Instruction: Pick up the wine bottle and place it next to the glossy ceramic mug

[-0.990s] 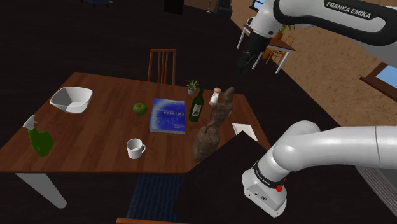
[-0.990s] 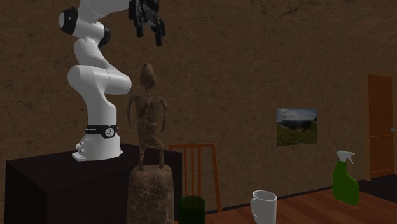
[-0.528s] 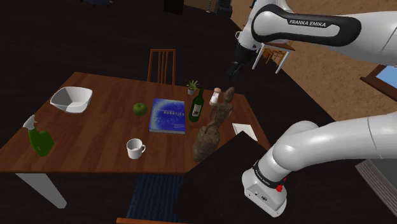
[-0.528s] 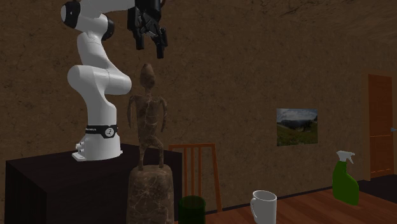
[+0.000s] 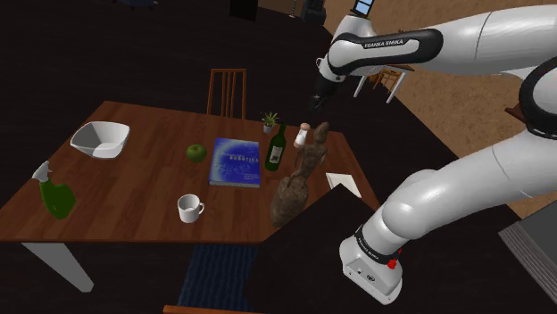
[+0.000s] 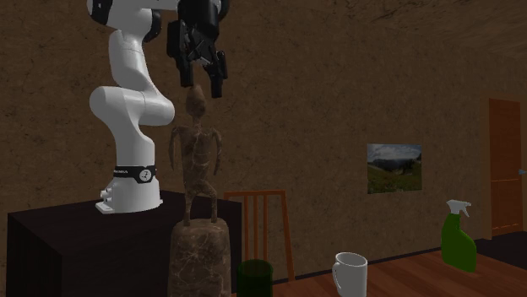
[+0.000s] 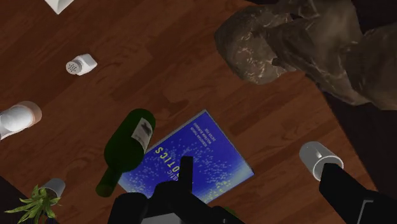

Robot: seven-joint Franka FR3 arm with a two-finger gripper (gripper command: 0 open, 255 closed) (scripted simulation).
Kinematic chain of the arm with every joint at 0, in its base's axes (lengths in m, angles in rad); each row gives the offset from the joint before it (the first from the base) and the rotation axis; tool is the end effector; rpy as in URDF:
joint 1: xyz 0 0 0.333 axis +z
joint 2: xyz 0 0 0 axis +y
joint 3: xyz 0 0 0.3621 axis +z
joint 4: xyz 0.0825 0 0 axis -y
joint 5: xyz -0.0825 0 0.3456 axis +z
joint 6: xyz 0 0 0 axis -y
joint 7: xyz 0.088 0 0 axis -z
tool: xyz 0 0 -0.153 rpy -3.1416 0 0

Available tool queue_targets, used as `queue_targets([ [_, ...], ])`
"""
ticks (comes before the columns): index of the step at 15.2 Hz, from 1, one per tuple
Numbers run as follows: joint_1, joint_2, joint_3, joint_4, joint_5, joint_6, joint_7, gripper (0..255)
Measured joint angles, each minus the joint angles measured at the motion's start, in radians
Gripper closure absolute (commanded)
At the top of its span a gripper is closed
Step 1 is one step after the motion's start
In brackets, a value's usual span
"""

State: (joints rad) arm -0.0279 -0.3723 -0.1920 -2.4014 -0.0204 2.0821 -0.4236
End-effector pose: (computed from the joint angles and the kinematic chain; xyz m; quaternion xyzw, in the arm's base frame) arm 0.3778 -0.0910 0.4704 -0.9931 -0.1119 -0.0303 0.0171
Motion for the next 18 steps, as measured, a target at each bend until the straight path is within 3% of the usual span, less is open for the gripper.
queue_targets([
  [8,-0.003,0.291,-0.072,0.101,0.055,0.204,-0.153,0],
  [18,-0.055,0.685,-0.073,0.372,0.204,0.331,-0.347,0],
])
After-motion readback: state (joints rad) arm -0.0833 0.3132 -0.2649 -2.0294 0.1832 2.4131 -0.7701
